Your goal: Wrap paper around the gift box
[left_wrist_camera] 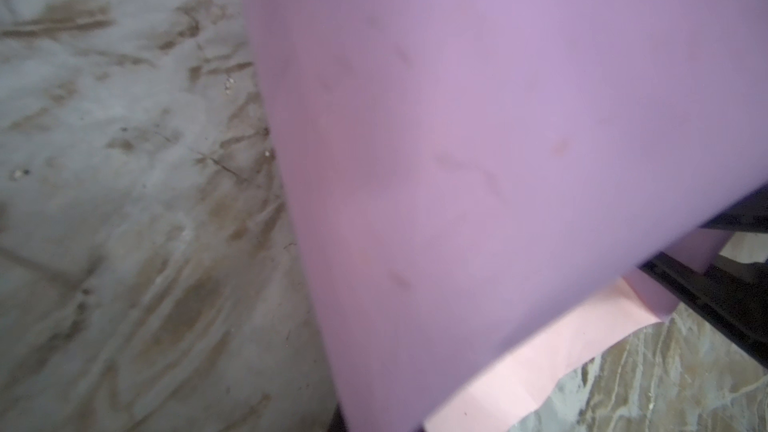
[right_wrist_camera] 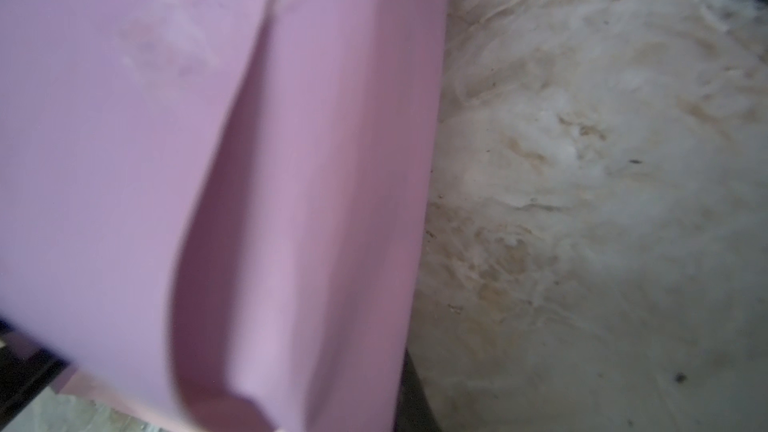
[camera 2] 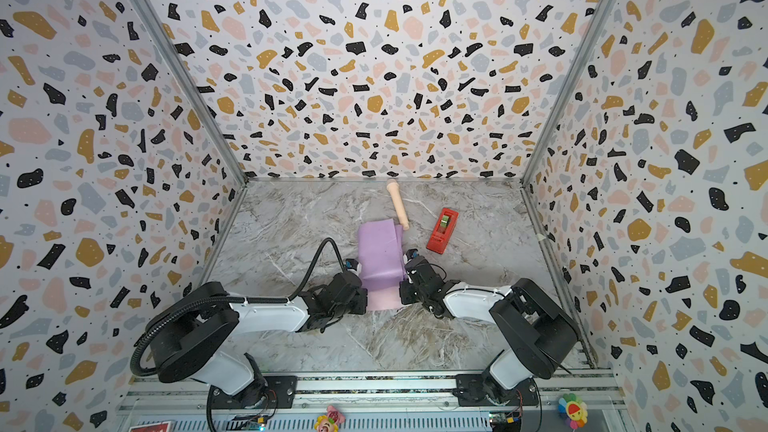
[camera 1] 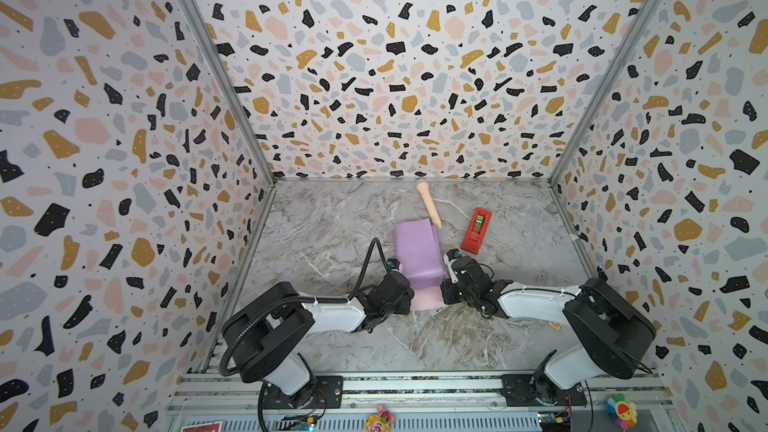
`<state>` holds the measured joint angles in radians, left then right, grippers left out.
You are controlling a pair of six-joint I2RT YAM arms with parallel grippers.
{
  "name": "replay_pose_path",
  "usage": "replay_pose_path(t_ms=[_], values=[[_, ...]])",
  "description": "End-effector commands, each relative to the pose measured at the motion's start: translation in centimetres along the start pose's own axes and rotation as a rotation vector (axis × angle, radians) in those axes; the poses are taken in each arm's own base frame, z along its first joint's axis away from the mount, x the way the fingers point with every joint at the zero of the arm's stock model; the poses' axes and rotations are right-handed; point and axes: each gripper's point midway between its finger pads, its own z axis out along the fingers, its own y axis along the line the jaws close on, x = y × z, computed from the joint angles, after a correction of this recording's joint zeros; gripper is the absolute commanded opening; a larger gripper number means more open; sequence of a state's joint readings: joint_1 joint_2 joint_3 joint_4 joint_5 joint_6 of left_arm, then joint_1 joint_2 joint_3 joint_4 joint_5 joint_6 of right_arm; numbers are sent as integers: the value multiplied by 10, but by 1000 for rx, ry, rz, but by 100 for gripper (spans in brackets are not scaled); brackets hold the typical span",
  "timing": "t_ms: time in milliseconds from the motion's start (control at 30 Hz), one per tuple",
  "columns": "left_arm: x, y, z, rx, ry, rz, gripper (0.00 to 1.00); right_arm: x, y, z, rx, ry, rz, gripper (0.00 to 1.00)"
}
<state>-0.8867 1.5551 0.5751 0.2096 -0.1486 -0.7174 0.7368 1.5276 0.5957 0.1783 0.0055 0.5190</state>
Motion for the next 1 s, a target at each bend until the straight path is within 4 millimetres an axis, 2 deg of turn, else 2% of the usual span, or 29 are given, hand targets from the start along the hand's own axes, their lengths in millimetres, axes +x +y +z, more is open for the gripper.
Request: replay_pose_path(t_ms=[0, 167, 333, 500, 800, 967], values=[[-4, -4, 3, 5, -12, 2, 0, -8, 2, -1, 3, -15, 12, 19], [-6, -6, 2, 7, -17, 3, 0, 6, -1, -14, -4, 10, 17, 39], [-9, -8, 3, 9, -21, 5, 0, 26, -1, -21, -26, 34, 47, 42], [-10, -9, 3, 9, -19, 11, 0, 34, -4, -19, -25, 45, 55, 27], [-10, -8, 2, 3, -19, 13, 0, 22, -3, -11, -6, 31, 41, 1], [-10, -8, 3, 2, -17, 17, 0, 25, -6, -8, 11, 39, 45, 0]])
